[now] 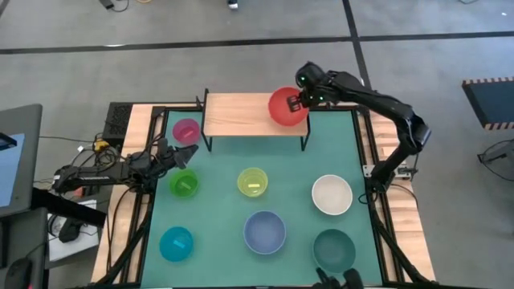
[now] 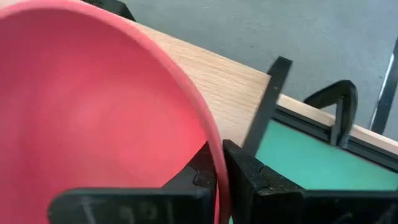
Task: Place and stack bowls onto a shelf
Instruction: Put the orange bowl on the shelf, then stack the white bowl on the orange bowl on the shelf
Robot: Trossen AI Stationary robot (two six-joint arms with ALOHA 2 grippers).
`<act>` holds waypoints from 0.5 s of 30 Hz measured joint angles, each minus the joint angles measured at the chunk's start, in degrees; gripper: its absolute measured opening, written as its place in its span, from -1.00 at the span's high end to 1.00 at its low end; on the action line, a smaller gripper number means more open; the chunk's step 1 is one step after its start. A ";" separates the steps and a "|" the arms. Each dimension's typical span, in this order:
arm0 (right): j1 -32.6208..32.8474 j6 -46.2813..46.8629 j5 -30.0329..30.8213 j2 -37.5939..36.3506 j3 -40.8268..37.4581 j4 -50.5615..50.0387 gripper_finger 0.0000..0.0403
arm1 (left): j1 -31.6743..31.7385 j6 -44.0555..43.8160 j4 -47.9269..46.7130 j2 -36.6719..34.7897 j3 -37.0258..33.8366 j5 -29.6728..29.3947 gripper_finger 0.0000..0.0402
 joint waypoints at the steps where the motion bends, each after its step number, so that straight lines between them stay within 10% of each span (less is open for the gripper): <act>1: 0.06 0.07 0.02 0.29 0.01 0.01 0.72 | -0.04 0.00 0.00 0.00 0.00 -0.35 0.35; 15: -0.83 0.09 2.20 -7.18 -0.06 -0.13 -0.13 | -0.04 0.50 3.86 0.00 0.00 1.81 0.35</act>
